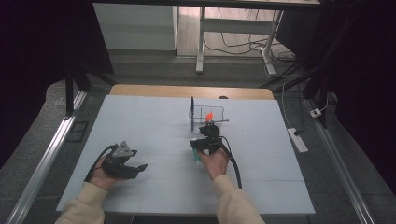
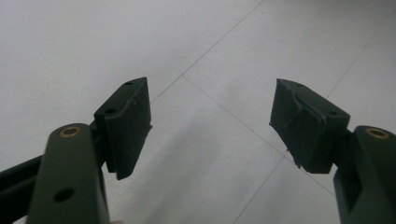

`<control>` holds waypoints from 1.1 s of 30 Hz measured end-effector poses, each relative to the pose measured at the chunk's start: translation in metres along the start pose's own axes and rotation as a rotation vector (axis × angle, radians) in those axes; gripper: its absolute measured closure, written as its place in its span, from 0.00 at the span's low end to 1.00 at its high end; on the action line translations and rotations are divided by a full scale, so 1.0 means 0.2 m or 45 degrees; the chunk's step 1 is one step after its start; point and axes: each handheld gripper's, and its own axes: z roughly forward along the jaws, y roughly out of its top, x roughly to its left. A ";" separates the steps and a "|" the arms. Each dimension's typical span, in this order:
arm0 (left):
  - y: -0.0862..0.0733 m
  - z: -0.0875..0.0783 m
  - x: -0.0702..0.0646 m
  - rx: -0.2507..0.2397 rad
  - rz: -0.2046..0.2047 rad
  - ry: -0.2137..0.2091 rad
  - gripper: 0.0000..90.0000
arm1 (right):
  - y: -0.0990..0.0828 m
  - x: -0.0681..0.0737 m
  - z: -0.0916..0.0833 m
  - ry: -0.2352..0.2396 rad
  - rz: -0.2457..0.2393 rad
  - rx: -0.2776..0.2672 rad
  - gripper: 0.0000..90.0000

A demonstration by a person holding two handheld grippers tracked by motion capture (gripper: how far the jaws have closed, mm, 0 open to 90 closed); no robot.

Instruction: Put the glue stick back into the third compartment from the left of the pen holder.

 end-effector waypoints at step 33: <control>0.00 -0.02 0.00 -0.072 -0.037 -0.032 0.32 | -0.02 -0.09 -0.28 0.216 -0.147 -0.277 0.71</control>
